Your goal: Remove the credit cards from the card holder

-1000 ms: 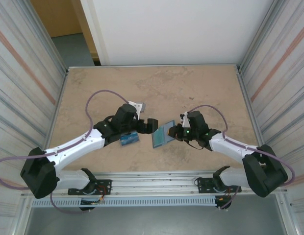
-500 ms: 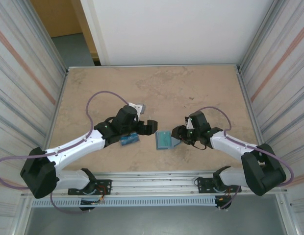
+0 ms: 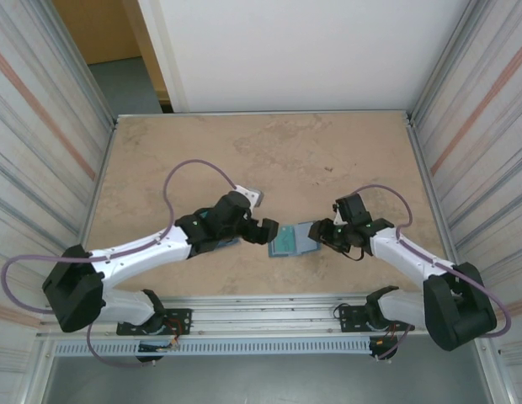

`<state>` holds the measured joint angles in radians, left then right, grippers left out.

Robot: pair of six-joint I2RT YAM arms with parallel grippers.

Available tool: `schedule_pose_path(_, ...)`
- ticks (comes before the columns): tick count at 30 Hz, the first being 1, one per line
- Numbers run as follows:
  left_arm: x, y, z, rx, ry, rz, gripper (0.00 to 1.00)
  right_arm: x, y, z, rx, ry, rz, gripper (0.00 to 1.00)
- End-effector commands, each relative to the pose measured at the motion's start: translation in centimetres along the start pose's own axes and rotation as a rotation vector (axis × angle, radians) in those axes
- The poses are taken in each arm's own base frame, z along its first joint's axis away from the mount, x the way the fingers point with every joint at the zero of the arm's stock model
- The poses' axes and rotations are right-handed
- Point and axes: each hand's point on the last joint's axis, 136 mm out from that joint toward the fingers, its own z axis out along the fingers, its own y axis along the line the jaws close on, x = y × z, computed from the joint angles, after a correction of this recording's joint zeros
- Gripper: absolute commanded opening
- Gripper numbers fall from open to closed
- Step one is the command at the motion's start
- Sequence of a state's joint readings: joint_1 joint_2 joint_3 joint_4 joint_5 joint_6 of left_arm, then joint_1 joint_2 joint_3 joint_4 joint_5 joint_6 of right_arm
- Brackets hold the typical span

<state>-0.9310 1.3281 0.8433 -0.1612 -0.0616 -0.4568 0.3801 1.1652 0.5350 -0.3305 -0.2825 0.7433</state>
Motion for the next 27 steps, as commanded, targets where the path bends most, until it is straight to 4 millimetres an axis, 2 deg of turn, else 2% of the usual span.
schedule_pose_path(1, -0.1, -0.9, 1.0, -0.047, -0.009, 0.112, 0.88, -0.7, -1.0, -1.6, 0.063, -0.039, -0.011, 0.49)
schedule_pose_path(7, 2.4, -1.4, 3.6, -0.072, 0.062, 0.158, 0.76, -2.4, -1.1, -5.2, 0.126, -0.154, -0.026, 0.46)
schedule_pose_path(11, 3.5, -1.0, 4.7, -0.081, 0.085, 0.152, 0.71, -3.4, 0.1, -8.3, 0.087, -0.259, -0.054, 0.47)
schedule_pose_path(14, 4.1, -1.0, 5.3, -0.079, 0.102, 0.152, 0.69, -3.4, 1.8, -9.1, 0.005, -0.271, -0.082, 0.48)
schedule_pose_path(16, 4.4, -1.0, 5.7, -0.074, 0.109, 0.145, 0.69, -3.2, 3.0, -9.0, -0.059, -0.252, -0.097, 0.46)
schedule_pose_path(21, 4.7, -0.6, 6.5, -0.069, 0.109, 0.082, 0.68, -2.4, 6.0, -7.3, -0.168, -0.174, -0.154, 0.44)
schedule_pose_path(24, 5.0, 0.1, 6.9, -0.058, 0.109, 0.018, 0.65, -1.8, 7.7, -6.1, -0.22, -0.13, -0.194, 0.43)
schedule_pose_path(27, 5.1, 0.6, 7.1, -0.041, 0.107, -0.03, 0.63, -1.2, 8.7, -3.8, -0.249, -0.052, -0.208, 0.4)
